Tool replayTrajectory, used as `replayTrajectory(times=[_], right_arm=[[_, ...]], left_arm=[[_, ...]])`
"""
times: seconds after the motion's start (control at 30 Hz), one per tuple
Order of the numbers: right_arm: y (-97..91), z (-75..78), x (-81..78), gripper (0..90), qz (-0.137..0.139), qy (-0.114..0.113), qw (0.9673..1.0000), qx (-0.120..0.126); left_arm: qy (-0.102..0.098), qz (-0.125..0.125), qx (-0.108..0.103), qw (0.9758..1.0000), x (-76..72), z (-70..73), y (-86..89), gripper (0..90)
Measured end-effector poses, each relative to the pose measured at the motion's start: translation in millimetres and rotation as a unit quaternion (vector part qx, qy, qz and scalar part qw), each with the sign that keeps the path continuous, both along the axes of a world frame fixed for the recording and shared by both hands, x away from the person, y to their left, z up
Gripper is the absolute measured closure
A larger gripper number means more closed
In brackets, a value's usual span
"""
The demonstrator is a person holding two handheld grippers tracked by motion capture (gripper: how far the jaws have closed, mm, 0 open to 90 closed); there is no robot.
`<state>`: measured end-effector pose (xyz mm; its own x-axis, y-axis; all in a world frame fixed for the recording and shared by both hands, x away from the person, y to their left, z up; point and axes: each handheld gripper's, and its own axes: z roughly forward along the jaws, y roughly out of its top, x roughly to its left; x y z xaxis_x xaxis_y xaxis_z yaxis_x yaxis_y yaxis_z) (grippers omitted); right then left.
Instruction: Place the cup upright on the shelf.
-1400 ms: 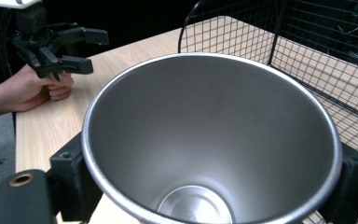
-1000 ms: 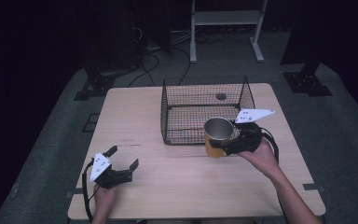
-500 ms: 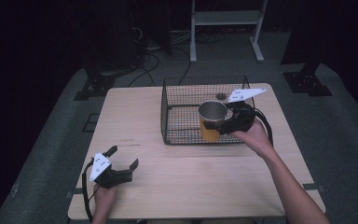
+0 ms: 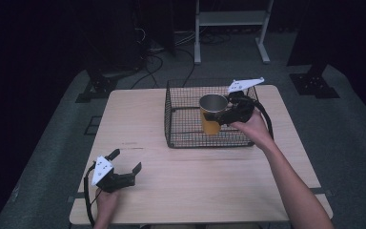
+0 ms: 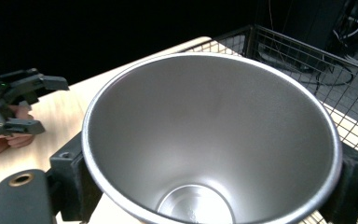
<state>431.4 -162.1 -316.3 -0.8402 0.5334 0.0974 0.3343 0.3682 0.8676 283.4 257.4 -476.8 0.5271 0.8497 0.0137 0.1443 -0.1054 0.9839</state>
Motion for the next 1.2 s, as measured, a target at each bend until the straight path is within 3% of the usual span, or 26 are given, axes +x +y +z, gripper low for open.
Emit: replayTrajectory(times=[0.57,0.87,1.2], right_arm=[[24.4,-19.9,45.5,12.6,0.004,0.029,0.9993,-0.023],[31.1,-34.5,61.9,12.5,0.006,0.051,0.9984,-0.022],[36.6,-43.3,76.3,12.6,0.008,0.062,0.9972,-0.04]], left_arm=[[0.0,0.0,-0.003,1.0,0.1,0.0,0.4,0.8],[0.0,0.0,-0.001,1.0,0.1,0.0,0.3,0.8],[0.0,0.0,-0.001,1.0,0.0,0.0,0.1,0.8]])
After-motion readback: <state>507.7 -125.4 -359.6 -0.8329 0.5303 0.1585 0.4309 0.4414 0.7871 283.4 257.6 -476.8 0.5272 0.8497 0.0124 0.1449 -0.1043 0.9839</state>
